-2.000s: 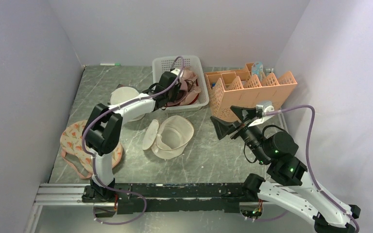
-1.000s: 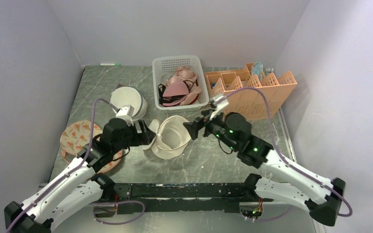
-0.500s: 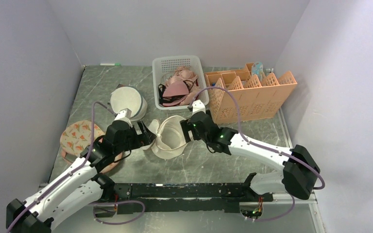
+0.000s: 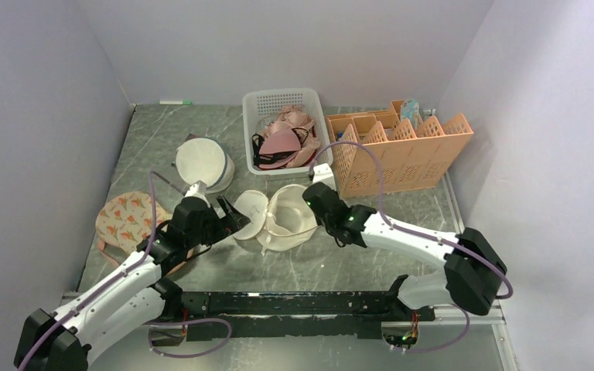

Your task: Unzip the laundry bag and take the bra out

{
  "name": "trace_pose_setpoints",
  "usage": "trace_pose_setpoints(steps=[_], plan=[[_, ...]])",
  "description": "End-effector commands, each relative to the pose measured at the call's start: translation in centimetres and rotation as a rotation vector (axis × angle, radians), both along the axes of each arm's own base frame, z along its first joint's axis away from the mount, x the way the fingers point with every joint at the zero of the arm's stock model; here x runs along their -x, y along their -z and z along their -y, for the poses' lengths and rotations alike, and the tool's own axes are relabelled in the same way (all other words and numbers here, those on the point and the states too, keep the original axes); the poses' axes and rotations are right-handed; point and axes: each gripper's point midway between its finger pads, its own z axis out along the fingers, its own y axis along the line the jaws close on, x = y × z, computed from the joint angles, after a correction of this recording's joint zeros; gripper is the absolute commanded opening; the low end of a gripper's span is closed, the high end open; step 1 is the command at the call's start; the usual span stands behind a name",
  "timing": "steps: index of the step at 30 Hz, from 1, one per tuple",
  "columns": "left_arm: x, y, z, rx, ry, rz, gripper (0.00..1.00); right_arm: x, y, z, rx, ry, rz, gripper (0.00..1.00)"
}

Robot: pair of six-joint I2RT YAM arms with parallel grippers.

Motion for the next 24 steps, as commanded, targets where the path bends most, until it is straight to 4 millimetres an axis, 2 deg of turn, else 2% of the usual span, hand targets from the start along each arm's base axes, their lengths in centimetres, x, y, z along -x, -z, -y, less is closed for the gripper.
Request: trace_pose_setpoints(steps=[1, 3, 6, 14, 17, 21, 24], plan=[[0.0, 0.2, 0.4, 0.175, -0.030, -0.038, 1.00, 0.7, -0.5, 4.2, 0.103, 0.082, 0.039, 0.01], [0.1, 1.1, 0.3, 0.233, -0.040, -0.072, 0.95, 1.1, -0.2, 4.2, 0.093, 0.063, 0.031, 0.01], [-0.3, 2.3, 0.2, 0.264, -0.045, -0.099, 0.78, 1.3, 0.0, 3.4, 0.059, 0.028, 0.019, 0.01], [-1.6, 4.9, -0.3, 0.165, -0.058, -0.187, 0.48, 0.8, 0.3, 2.0, 0.067, -0.012, 0.001, 0.02], [-1.0, 6.0, -0.5, 0.171, -0.077, -0.210, 0.46, 0.6, 0.0, 1.9, 0.069, -0.014, 0.010, 0.02], [-0.7, 6.9, -0.8, 0.204, -0.102, -0.192, 0.55, 0.6, -0.5, 1.6, 0.043, -0.025, 0.030, 0.03], [-1.0, 6.7, 0.2, 0.245, -0.061, -0.191, 0.56, 0.7, -0.5, 1.6, 0.036, -0.032, 0.032, 0.03]])
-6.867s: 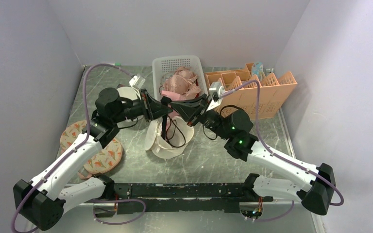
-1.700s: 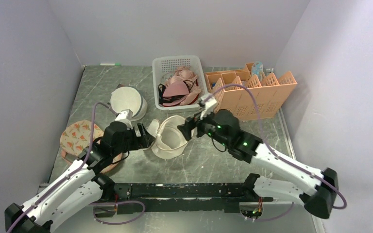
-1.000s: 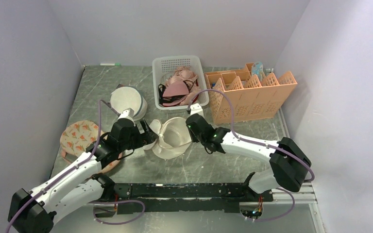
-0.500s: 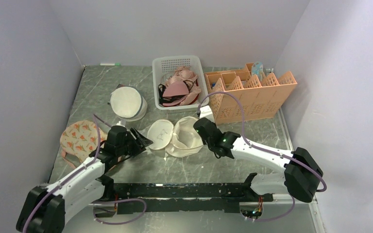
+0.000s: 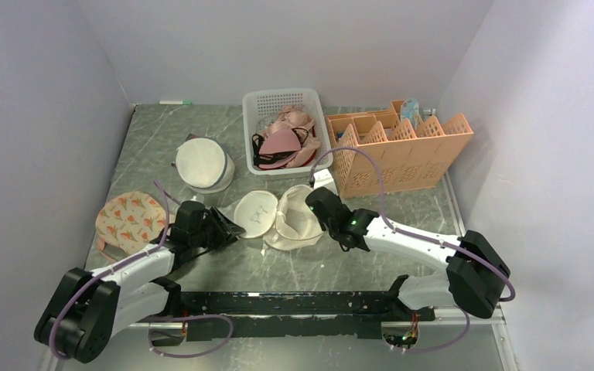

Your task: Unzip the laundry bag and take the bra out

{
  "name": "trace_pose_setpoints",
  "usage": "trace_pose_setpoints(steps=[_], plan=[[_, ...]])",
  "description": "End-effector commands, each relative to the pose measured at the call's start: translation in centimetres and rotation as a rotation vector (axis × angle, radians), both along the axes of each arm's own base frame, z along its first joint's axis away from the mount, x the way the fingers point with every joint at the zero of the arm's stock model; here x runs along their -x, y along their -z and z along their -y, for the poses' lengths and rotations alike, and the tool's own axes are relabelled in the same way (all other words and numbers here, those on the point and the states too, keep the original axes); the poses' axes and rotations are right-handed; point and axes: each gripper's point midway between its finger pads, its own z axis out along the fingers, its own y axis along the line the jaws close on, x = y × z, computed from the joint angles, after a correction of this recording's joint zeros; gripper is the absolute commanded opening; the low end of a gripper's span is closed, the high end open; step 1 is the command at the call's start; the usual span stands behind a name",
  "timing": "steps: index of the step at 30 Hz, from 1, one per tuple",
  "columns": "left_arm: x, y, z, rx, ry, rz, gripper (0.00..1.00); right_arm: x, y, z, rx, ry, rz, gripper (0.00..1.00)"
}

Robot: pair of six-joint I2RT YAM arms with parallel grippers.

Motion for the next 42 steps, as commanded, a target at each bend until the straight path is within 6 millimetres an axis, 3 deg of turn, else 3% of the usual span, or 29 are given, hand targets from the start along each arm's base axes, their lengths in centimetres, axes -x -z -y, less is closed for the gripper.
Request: trace_pose_setpoints(steps=[1, 5, 7, 9, 10, 12, 18, 23, 28, 31, 34, 38, 42], plan=[[-1.1, -1.1, 1.6, 0.093, 0.039, 0.051, 0.56, -0.6, -1.5, -0.7, -0.048, -0.009, 0.044, 0.03], [-1.9, -1.0, 1.7, 0.080, 0.051, 0.062, 0.46, -0.6, -1.6, -0.8, -0.056, -0.018, 0.046, 0.03], [-2.6, -1.5, 1.5, 0.074, 0.051, 0.098, 0.32, -0.6, -1.8, -1.1, -0.067, -0.027, 0.049, 0.03], [-3.0, -2.2, 0.9, 0.041, 0.053, 0.119, 0.12, -0.7, -2.1, -1.6, -0.085, -0.043, 0.050, 0.03], [-3.3, -2.8, 0.5, 0.011, 0.047, 0.134, 0.08, -0.7, -2.3, -1.9, -0.096, -0.052, 0.051, 0.03], [-4.0, -4.4, -0.9, -0.081, 0.025, 0.189, 0.07, -0.7, -2.6, -2.6, -0.113, -0.080, 0.051, 0.04], [-4.5, -12.3, -5.5, -0.325, -0.055, 0.381, 0.07, -1.3, -3.3, -4.9, -0.168, -0.142, 0.054, 0.04], [-4.3, -17.4, -6.8, -0.454, 0.002, 0.483, 0.07, -1.5, -4.1, -8.3, -0.274, -0.216, 0.033, 0.04], [-4.9, -18.7, -6.8, -0.571, 0.119, 0.506, 0.07, -1.8, -5.1, -10.5, -0.348, -0.259, 0.036, 0.04], [-5.2, -20.0, -6.6, -0.647, 0.151, 0.534, 0.07, -2.3, -5.4, -10.3, -0.332, -0.227, 0.038, 0.04], [-5.3, -21.4, -5.0, -0.724, 0.245, 0.609, 0.07, -2.5, -6.0, -10.0, -0.336, -0.209, 0.049, 0.05], [-5.7, -21.7, -2.9, -0.844, 0.354, 0.661, 0.07, -2.1, -8.0, -10.0, -0.410, -0.211, 0.074, 0.28], [-6.9, -22.4, -1.4, -0.909, 0.432, 0.709, 0.07, -1.2, -12.0, -9.3, -0.477, -0.247, 0.138, 0.44]])
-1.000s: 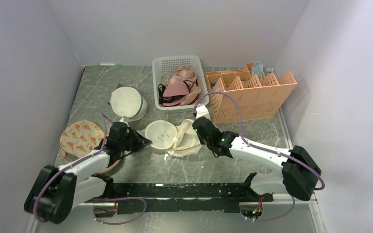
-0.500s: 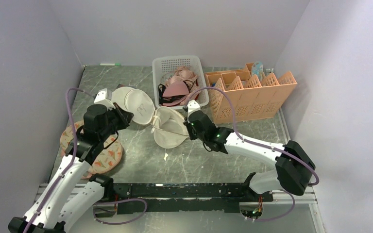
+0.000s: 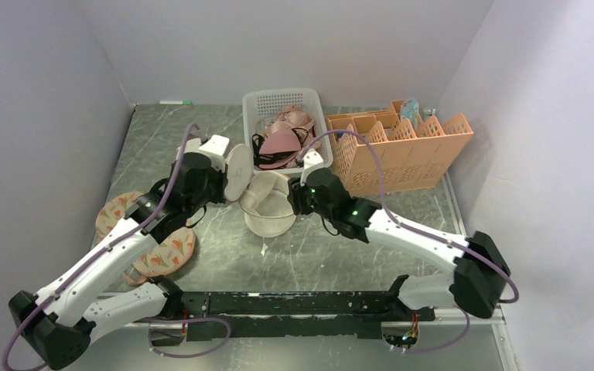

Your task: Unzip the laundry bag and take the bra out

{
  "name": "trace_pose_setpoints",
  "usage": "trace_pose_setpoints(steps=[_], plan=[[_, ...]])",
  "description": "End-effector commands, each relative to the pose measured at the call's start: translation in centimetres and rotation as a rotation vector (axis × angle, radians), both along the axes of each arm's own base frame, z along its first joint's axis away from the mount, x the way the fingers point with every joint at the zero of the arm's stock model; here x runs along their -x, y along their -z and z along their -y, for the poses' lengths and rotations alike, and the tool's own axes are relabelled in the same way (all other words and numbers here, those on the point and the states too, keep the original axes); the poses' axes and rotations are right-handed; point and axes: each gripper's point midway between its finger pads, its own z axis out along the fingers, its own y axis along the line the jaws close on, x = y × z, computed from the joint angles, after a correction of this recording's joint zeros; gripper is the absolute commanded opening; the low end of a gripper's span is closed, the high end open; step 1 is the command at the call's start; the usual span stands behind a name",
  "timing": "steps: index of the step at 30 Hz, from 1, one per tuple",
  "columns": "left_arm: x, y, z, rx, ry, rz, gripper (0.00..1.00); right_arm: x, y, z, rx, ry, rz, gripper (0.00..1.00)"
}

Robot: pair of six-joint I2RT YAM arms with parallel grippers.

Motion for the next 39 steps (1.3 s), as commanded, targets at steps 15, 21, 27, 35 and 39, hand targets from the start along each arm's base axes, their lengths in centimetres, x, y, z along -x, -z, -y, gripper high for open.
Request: trace_pose_setpoints(steps=[15, 21, 27, 35, 39], plan=[[-0.6, 1.9, 5.7, -0.587, 0.187, 0.116, 0.07, 2.3, -19.5, 10.8, -0.085, 0.136, 0.461, 0.73], [1.4, 6.9, 9.6, -0.749, 0.318, 0.042, 0.07, 4.0, -22.1, 13.0, -0.172, 0.169, 0.511, 0.74], [2.1, 10.4, 13.6, -0.739, 0.432, -0.012, 0.08, 5.8, -23.6, 15.2, -0.246, 0.187, 0.556, 0.75], [2.0, 12.8, 16.2, -0.701, 0.457, -0.063, 0.29, 6.6, -23.5, 16.1, -0.262, 0.191, 0.546, 0.76], [3.3, 10.7, 16.3, -0.571, 0.522, -0.049, 0.57, 6.5, -23.4, 16.0, -0.249, 0.188, 0.539, 0.76]])
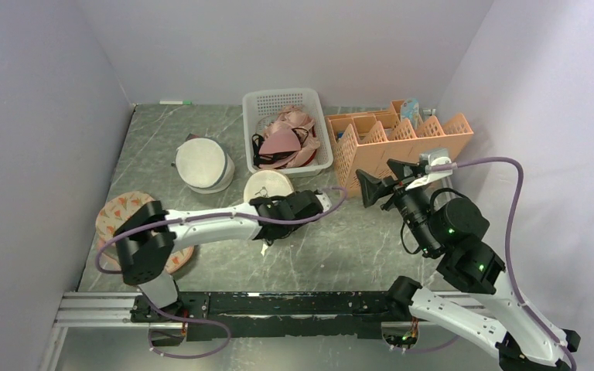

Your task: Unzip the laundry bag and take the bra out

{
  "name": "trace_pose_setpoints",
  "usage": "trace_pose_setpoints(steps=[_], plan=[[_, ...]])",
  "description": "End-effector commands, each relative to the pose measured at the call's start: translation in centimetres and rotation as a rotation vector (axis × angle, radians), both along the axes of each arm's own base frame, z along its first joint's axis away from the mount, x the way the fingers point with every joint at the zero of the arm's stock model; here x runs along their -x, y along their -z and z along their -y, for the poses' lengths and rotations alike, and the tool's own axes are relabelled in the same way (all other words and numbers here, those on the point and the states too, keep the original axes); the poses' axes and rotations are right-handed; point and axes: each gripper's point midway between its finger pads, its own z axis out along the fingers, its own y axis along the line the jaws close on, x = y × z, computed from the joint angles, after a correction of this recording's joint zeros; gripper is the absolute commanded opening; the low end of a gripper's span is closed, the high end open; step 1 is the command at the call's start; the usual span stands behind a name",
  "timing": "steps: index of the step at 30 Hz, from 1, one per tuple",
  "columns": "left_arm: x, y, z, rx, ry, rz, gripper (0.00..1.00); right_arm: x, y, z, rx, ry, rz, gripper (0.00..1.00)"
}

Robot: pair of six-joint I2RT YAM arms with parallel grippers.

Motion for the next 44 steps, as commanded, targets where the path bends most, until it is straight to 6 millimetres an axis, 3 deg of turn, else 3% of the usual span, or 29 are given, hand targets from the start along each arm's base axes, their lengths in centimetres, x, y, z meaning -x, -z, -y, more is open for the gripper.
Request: trace_pose_setpoints(steps=[1, 4, 8, 10, 13, 14, 17, 20, 23, 25, 28, 34, 40, 44], plan=[[1.1, -3.9, 1.4, 0.225, 0.058, -0.038, 0.61, -0.1, 0.9, 0.1, 0.022, 0.010, -0.022, 0.76], [1.1, -6.5, 0.9, 0.348, 0.069, -0.085, 0.80, -0.3, 1.0, -0.2, 0.031, 0.008, -0.023, 0.77], [-0.1, -11.2, 0.1, 0.518, 0.064, -0.069, 0.84, -0.9, 1.4, -0.7, 0.058, 0.013, -0.043, 0.78], [-1.9, -14.1, -1.1, 0.616, 0.023, -0.035, 0.84, -1.2, 1.9, -0.9, 0.075, 0.020, -0.058, 0.79], [-5.4, -19.9, -4.2, 0.798, -0.109, 0.086, 0.85, -1.6, 2.5, -1.1, 0.099, 0.030, -0.074, 0.82], [-6.6, -21.9, -5.5, 0.858, -0.155, 0.142, 0.86, -1.6, 1.5, -1.0, 0.084, 0.036, -0.062, 0.83], [-8.7, -28.3, -10.0, 1.002, -0.298, 0.343, 0.91, -2.0, 1.0, -0.5, 0.086, 0.076, -0.060, 0.92], [-7.8, -34.4, -13.5, 1.127, -0.351, 0.533, 0.91, -2.8, 0.5, -0.1, 0.084, 0.130, -0.062, 1.00], [-5.1, -38.4, -16.3, 1.233, -0.326, 0.678, 0.92, -3.5, -0.3, 0.3, 0.073, 0.194, -0.072, 1.00], [-3.0, -39.5, -18.1, 1.279, -0.305, 0.750, 0.94, -3.9, -0.9, 0.8, 0.062, 0.236, -0.075, 1.00], [-0.6, -39.7, -20.5, 1.305, -0.307, 0.836, 0.97, -4.1, -2.5, 1.4, 0.009, 0.271, -0.046, 1.00], [1.4, -39.6, -24.3, 1.294, -0.391, 0.947, 0.98, -4.0, -5.1, 2.4, -0.048, 0.315, 0.012, 1.00], [1.8, -39.1, -24.7, 1.274, -0.385, 0.965, 0.99, -4.3, -6.2, 3.3, -0.070, 0.378, 0.022, 1.00], [1.1, -38.2, -24.5, 1.240, -0.397, 0.955, 0.99, -4.5, -5.7, 2.6, -0.051, 0.351, 0.025, 1.00]])
